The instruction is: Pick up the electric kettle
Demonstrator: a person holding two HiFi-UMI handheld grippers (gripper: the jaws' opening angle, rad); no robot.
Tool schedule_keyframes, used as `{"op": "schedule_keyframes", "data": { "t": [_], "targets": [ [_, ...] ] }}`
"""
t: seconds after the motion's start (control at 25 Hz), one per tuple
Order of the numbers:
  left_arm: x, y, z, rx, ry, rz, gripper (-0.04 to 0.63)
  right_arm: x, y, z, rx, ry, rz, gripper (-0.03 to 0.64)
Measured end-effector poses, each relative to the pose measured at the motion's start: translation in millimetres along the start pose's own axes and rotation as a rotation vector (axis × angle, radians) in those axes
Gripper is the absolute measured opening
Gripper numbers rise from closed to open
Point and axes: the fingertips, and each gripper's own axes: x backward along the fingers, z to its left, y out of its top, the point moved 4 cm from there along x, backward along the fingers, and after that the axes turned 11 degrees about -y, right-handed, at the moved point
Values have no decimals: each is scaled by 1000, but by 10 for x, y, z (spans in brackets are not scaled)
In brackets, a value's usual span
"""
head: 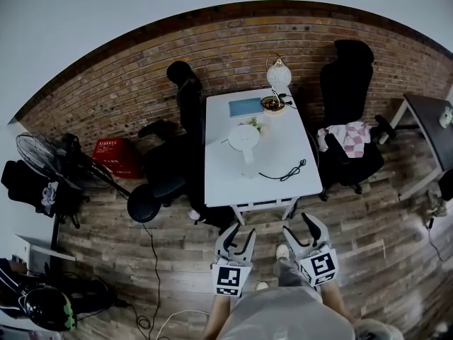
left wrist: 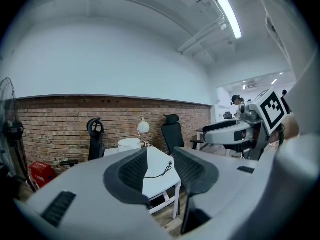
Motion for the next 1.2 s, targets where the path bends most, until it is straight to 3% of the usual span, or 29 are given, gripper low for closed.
{"op": "schedule_keyframes", "data": {
  "t": [1.2],
  "targets": [
    [-1199,256,487,42,156,36,161,-1205,114,-932,-13,164,11,262]
  ]
}}
